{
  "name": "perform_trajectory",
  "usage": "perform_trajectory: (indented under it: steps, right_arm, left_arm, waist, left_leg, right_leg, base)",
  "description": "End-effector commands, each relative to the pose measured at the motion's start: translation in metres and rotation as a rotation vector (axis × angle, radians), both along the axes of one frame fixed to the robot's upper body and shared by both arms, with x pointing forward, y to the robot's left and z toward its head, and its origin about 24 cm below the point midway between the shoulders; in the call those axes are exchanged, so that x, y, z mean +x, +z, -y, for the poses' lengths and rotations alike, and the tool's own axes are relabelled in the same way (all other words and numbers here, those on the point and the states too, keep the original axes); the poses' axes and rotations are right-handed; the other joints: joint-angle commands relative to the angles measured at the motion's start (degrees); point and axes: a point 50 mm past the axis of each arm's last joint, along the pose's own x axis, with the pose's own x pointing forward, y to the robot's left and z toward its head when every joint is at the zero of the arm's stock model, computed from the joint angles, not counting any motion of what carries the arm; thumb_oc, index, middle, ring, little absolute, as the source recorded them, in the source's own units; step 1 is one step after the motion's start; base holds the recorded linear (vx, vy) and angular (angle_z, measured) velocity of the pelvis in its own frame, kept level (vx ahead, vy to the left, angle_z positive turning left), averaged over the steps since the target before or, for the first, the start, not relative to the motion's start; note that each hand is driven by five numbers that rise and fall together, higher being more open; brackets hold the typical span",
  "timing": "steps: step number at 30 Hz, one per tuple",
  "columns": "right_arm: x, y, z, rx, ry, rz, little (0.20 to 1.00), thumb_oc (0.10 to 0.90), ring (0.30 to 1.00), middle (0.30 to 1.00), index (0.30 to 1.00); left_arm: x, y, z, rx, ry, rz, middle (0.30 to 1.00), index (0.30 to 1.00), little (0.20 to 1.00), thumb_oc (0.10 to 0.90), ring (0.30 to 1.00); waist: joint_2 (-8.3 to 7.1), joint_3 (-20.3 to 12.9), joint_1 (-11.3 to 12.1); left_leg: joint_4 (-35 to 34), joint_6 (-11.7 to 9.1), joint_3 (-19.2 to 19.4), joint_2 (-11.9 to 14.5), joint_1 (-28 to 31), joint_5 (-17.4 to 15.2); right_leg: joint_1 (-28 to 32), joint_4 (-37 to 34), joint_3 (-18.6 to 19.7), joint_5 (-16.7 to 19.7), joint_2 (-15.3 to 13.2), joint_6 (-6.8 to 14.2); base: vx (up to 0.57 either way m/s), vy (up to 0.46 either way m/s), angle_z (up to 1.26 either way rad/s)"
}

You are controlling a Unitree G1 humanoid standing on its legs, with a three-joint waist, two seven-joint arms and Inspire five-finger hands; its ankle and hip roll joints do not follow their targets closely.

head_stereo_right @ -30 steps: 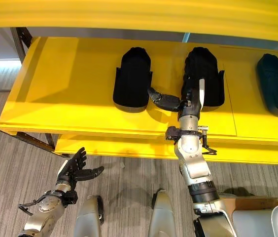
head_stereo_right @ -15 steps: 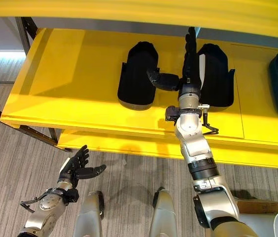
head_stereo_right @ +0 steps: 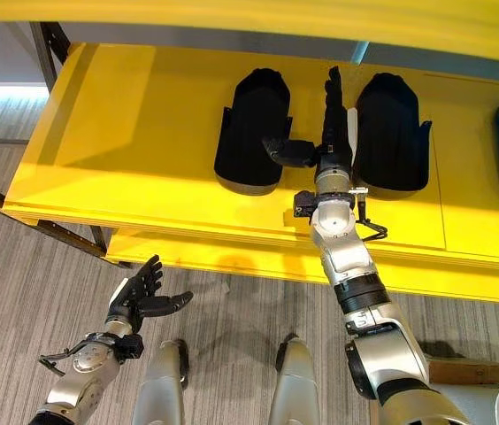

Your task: Move parts from the plastic box to the shelf.

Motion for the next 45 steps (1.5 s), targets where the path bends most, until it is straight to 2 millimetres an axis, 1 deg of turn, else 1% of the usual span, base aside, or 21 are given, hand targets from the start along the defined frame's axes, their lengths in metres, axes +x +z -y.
perform_trajectory:
  steps: [1,3,16,25,34,45]
  right_arm:
    - [0.001,0.077,-0.012,0.025,0.060,0.259,1.000,0.900,1.000,1.000,1.000]
    - [0.005,0.076,-0.013,0.051,0.067,0.235,1.000,0.900,1.000,1.000,1.000]
    - [0.021,0.076,-0.021,0.047,0.070,0.151,1.000,0.900,1.000,1.000,1.000]
    - [0.027,0.084,-0.030,-0.030,0.067,0.137,1.000,0.900,1.000,1.000,1.000]
    - [0.031,0.085,-0.034,-0.068,0.057,0.110,1.000,0.900,1.000,1.000,1.000]
    - [0.034,0.086,-0.030,-0.060,0.029,0.091,1.000,0.900,1.000,1.000,1.000]
  left_arm:
    - [0.013,0.040,0.007,0.010,-0.108,0.204,1.000,1.000,1.000,0.900,1.000]
    - [0.013,0.042,0.008,0.008,-0.120,0.206,1.000,1.000,1.000,0.900,1.000]
    - [0.017,0.048,0.012,-0.004,-0.144,0.229,1.000,1.000,1.000,0.900,1.000]
    - [0.018,0.050,0.013,-0.004,-0.155,0.239,1.000,1.000,1.000,0.900,1.000]
    - [0.019,0.052,0.014,-0.002,-0.164,0.246,1.000,1.000,1.000,0.900,1.000]
    - [0.019,0.054,0.012,0.000,-0.165,0.253,1.000,1.000,1.000,0.900,1.000]
  waist:
    - [-0.46,-3.0,1.2]
    - [-0.39,-2.9,1.4]
    - [-0.06,-2.6,2.4]
    - [-0.06,-2.5,3.0]
    - [0.05,-2.2,3.5]
    - [0.41,-1.7,3.9]
  left_leg:
    - [-2.2,2.7,-3.7,-0.1,-0.5,2.7]
    - [-2.0,2.7,-3.9,-0.2,-0.9,2.9]
    - [-2.1,2.7,-4.2,-0.4,-2.0,3.6]
    - [-2.3,2.7,-4.4,-0.8,-3.0,4.0]
    - [-2.5,2.6,-4.6,-1.1,-3.6,4.5]
    - [-2.4,2.6,-4.9,-1.5,-4.8,4.9]
  right_leg:
    - [3.5,-3.2,0.7,2.7,-0.6,-0.9]
    - [3.1,-3.0,0.7,2.8,-0.6,-1.0]
    - [2.3,-3.0,0.5,3.2,-0.6,-1.0]
    - [1.5,-2.9,0.3,3.4,-0.8,-0.9]
    - [0.6,-2.3,0.1,3.2,-1.0,-1.0]
    - [-0.6,-1.6,0.2,3.2,-1.1,-1.1]
  base:
    - [0.00,0.000,0.00]
    - [0.00,0.000,0.00]
    - [0.00,0.000,0.00]
    - [0.00,0.000,0.02]
    - [0.00,0.000,0.00]
    - [0.00,0.000,0.00]
